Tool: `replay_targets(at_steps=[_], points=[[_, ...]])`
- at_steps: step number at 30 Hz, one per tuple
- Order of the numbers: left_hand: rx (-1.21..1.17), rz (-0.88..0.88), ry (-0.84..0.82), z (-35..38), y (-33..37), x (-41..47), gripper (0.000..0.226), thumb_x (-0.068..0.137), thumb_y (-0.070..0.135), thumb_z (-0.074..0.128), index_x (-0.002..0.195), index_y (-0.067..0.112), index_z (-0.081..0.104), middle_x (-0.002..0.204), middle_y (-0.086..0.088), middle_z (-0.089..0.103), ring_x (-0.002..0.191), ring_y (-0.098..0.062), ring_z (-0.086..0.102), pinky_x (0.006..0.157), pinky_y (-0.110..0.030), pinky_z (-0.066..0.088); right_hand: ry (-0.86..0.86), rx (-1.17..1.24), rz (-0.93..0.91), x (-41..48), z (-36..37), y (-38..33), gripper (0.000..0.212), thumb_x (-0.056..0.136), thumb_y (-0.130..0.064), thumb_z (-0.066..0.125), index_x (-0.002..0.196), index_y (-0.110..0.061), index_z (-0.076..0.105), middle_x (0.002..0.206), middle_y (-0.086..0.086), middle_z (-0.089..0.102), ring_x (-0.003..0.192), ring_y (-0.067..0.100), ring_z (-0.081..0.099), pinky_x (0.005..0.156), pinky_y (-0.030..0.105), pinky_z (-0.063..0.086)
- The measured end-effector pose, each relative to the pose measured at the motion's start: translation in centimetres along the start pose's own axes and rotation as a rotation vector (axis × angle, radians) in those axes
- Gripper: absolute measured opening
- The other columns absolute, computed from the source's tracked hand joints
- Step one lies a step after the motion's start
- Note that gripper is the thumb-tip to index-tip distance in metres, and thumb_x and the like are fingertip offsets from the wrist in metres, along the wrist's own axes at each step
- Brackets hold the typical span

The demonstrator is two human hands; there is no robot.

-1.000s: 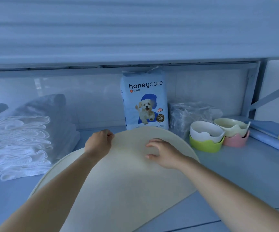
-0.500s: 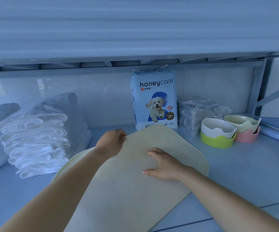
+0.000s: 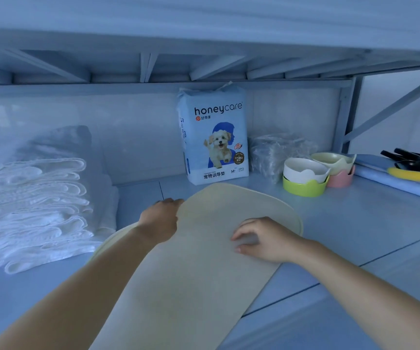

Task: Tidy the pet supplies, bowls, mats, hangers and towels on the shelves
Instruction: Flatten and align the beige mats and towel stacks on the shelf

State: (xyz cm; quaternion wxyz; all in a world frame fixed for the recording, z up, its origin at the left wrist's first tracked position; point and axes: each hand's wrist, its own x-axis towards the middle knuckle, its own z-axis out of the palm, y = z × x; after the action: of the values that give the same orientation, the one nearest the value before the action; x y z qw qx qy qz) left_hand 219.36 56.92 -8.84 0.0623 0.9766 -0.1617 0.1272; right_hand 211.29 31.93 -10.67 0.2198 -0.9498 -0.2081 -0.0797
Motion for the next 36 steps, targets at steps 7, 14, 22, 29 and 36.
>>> replay_targets(at_steps=[7,14,22,29,36], points=[[-0.243,-0.096,0.105,0.3,-1.0,0.2,0.033,0.095,0.012,0.037,0.115,0.029,0.057,0.103,0.000,0.064,0.083,-0.022,0.058,0.068,-0.034,0.053,0.041,-0.032,0.091,0.0,0.7,-0.7,0.038,0.081,-0.040,0.068,0.113,-0.021,0.064,0.122,-0.004,0.059,0.115,0.010,0.052,0.101,0.022,0.036],[-0.494,-0.099,0.168,-2.6,-2.0,-0.3,0.035,0.092,0.011,0.046,0.118,0.032,0.056,0.093,0.007,0.058,0.072,-0.012,0.056,0.054,-0.022,0.041,0.026,-0.053,0.239,1.9,1.2,-1.9,0.072,0.079,-0.056,0.060,0.138,-0.019,0.039,0.145,-0.003,0.036,0.133,0.012,0.034,0.106,0.023,0.027],[-0.691,-0.002,0.323,-7.1,-2.4,-2.4,0.034,0.088,0.008,0.050,0.096,0.040,0.053,0.069,0.011,0.064,0.048,-0.003,0.049,0.040,-0.010,0.036,0.117,0.021,0.210,3.7,1.0,-5.1,0.095,0.065,-0.070,0.064,0.140,-0.021,0.032,0.144,-0.001,0.036,0.131,0.014,0.036,0.104,0.027,0.031],[-0.823,0.015,0.425,-7.7,-3.5,-4.0,0.031,0.088,0.008,0.054,0.085,0.039,0.052,0.058,0.018,0.061,0.051,-0.001,0.046,0.045,-0.010,0.036,0.114,0.142,0.232,4.5,1.9,-7.6,0.083,0.051,-0.062,0.077,0.119,-0.027,0.045,0.118,-0.009,0.057,0.107,0.014,0.055,0.090,0.032,0.047],[-0.786,0.038,0.295,-6.6,-5.5,-5.5,0.034,0.086,0.011,0.063,0.093,0.043,0.055,0.072,0.011,0.061,0.065,-0.004,0.055,0.063,-0.015,0.042,0.110,0.067,0.205,4.3,2.0,-8.5,0.024,0.066,-0.038,0.078,0.079,-0.030,0.059,0.088,-0.009,0.067,0.081,0.014,0.063,0.069,0.025,0.048]])
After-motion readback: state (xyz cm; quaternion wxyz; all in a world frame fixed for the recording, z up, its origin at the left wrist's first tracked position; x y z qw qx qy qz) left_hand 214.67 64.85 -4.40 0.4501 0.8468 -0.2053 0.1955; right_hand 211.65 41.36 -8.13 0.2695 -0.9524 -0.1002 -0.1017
